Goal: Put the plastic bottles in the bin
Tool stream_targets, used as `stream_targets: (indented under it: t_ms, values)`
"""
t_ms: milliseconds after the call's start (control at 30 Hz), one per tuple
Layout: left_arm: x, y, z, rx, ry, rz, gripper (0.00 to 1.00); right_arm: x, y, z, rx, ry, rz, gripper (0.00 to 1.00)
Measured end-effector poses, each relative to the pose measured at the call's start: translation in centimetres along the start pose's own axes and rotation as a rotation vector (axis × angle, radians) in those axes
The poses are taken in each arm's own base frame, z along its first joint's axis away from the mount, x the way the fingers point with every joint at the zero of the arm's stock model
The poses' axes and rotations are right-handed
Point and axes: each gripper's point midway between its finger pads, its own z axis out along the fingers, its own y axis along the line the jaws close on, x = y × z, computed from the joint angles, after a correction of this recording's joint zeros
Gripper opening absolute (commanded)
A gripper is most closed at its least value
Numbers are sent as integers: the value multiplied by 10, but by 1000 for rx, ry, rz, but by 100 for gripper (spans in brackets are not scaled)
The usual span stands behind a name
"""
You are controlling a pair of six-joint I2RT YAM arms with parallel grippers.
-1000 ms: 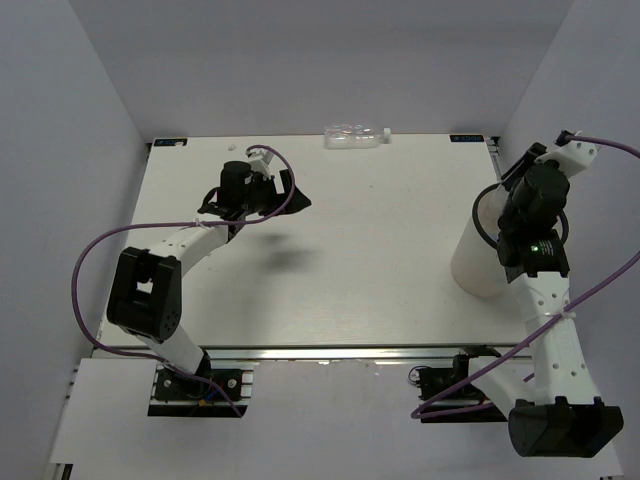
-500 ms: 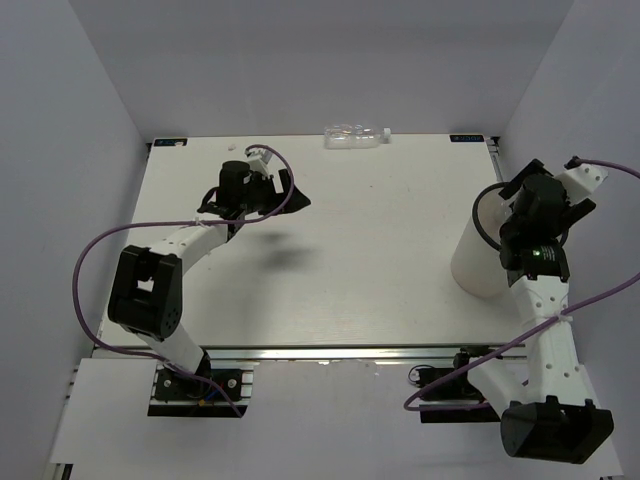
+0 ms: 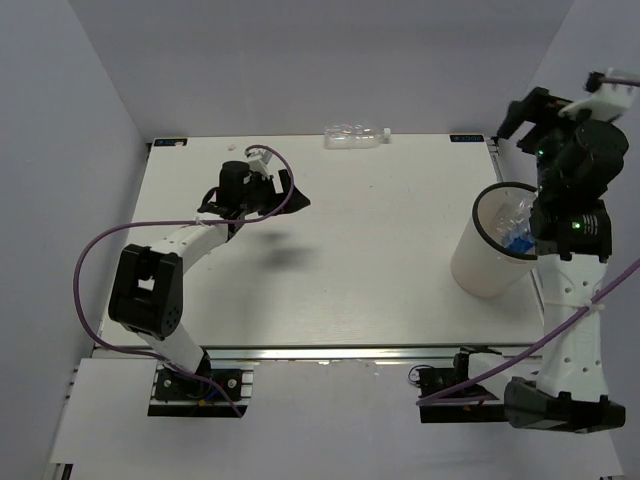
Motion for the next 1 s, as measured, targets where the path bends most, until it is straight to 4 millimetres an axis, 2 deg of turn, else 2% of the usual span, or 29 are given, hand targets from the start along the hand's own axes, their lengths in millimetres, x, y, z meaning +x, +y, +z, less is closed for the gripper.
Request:
stream_targets:
  t_ms: [67,167,233,267,367,433,500,567,700,767,867,1000]
  values:
    - [-1,1,0,-4,-2,1,98,-3,48,5,-181,14,-24,89]
    - [-4,3,-1,-17,-4,2,98,23,135,10,-429,78,-87,89]
    - [-7,7,-2,-28,-13,3,98,58,185,18,-561,152,-118,89]
    - [-9,10,-3,-36,-17,2,98,77,202,25,-601,190,-129,89]
    - [-14,20,-7,-62,-32,-6,98,155,236,52,-656,337,-151,89]
    - [-18,28,-11,-83,-41,-16,98,204,251,74,-655,423,-153,89]
    - [-23,37,-15,-106,-52,-24,98,244,266,101,-641,474,-149,89]
    - [-26,45,-18,-126,-63,-31,98,277,284,137,-614,471,-148,89]
    - [-33,60,-24,-158,-80,-43,98,326,307,205,-546,372,-147,89]
    - [-35,65,-27,-169,-87,-46,98,359,308,227,-517,331,-139,89]
    - [-40,73,-27,-183,-91,-51,98,408,299,246,-477,320,-85,89]
    - [-49,80,-20,-188,-95,-46,98,446,277,278,-429,289,59,89]
